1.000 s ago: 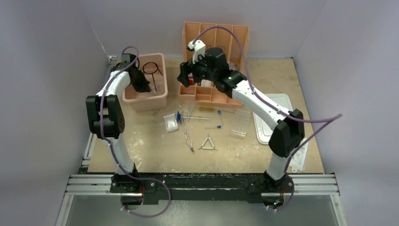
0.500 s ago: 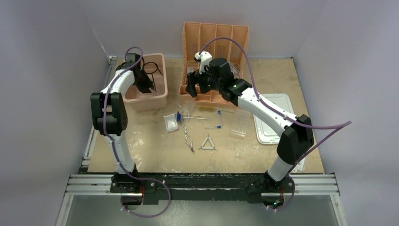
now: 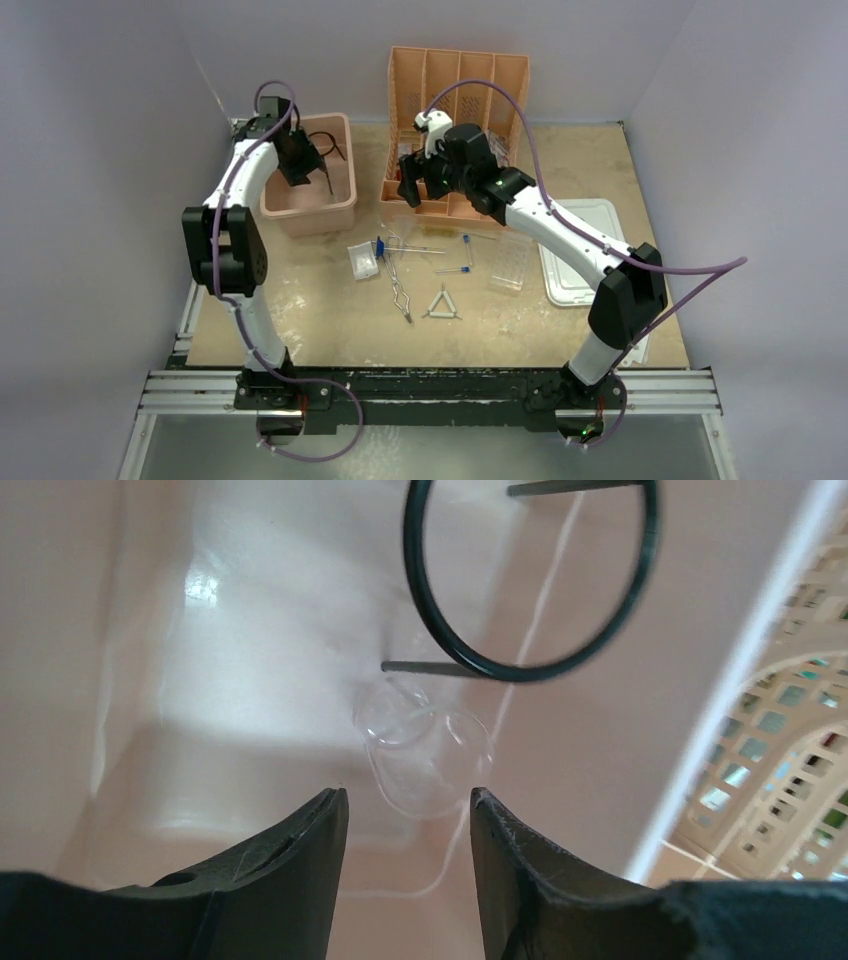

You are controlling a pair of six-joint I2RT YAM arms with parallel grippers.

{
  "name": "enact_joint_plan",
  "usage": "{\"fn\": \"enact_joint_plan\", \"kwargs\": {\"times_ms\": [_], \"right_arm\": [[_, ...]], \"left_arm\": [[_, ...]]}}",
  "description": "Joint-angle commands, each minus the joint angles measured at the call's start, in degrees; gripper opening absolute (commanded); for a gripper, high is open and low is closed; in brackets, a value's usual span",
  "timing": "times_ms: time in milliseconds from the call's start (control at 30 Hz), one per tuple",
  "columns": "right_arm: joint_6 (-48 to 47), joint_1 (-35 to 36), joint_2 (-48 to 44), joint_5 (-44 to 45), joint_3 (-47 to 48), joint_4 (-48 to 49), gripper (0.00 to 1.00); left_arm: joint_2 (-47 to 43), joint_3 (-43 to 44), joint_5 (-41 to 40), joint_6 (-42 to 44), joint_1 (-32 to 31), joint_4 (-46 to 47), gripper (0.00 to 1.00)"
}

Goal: Organize the chemistry lab equipment

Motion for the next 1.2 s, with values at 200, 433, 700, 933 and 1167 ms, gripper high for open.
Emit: {"fn": "enact_joint_plan", "kwargs": {"times_ms": [200,433,700,933,1167], "right_arm": [[8.21,-2.75,-3.9,2.82,-1.47,0.54,0.87],[16.39,-7.08,-7.48,7.19,-7.09,-0.66,0.86],[20.22,-12.84,-13.89,7.75,-18.07,-0.1,0.85],[22.76,-12.82,-16.64,7.22,-24.98,0.76,0.83],[18.21,-12.64,-19.89,-1.13,-29.77,2.85,0.79]], "left_arm": [[-21.18,-4.72,-2.32,9.06,-6.72,4.03,0.59],[-34.33,-17.67,-6.12,11.52,-18.61,13.98,0.78],[-38.52,-31.7,-12.33,2.69,-31.13,18.28,0.68],[-31.73,-36.59,-27.54,-10.45,-44.23,10.7,0.55],[-27.42,-38.24,-27.02,-14.62,-47.07,10.34,0.54]]}}
